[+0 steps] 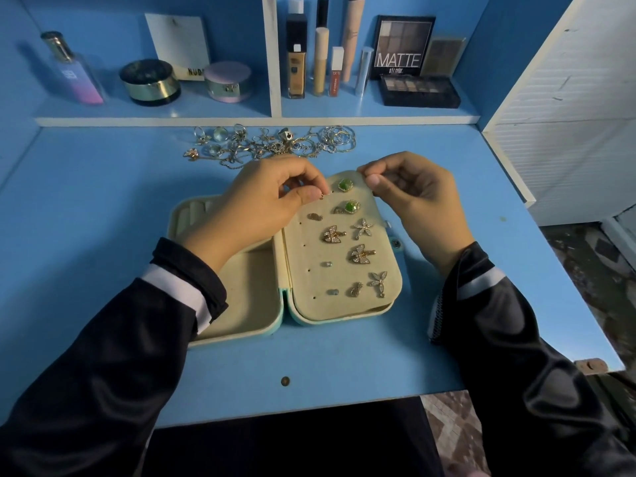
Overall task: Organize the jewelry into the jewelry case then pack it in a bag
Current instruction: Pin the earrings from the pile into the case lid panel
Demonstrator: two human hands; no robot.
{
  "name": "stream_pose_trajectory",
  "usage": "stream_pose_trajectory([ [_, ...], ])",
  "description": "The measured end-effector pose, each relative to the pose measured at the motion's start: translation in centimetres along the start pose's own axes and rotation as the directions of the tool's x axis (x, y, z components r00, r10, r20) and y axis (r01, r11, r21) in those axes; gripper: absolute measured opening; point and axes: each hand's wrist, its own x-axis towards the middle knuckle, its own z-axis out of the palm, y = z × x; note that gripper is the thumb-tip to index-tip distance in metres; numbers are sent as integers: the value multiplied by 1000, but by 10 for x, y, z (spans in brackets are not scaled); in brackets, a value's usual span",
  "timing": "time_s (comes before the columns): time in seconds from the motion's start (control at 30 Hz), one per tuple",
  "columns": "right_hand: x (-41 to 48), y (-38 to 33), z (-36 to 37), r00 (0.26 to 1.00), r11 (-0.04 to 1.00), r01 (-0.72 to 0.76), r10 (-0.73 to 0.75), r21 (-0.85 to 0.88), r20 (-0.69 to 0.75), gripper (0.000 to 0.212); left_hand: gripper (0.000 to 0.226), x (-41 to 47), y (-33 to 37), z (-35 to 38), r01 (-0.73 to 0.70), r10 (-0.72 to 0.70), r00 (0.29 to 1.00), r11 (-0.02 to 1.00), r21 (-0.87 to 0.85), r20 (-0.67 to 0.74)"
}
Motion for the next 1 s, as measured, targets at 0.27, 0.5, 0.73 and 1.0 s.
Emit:
stream_pose_trajectory([
  [0.27,0,-5,1,1000,999,19,-19,41,-3,7,28,3,1,1,-3,4,1000,1000,24,-9],
  [0.5,0,-2,1,1000,999,25,-24,35,-2,3,17,3,1,1,-9,11,1000,998,59,-24],
  [0.73,1,-3,2,1000,998,23,-23,51,-4,5,11,4,1,1,-8,12,998,997,77,-60],
  [1.0,1,-4,2,1000,997,22,-22,80,3,5,9,4,3,2,-21,28,994,997,75,-101],
])
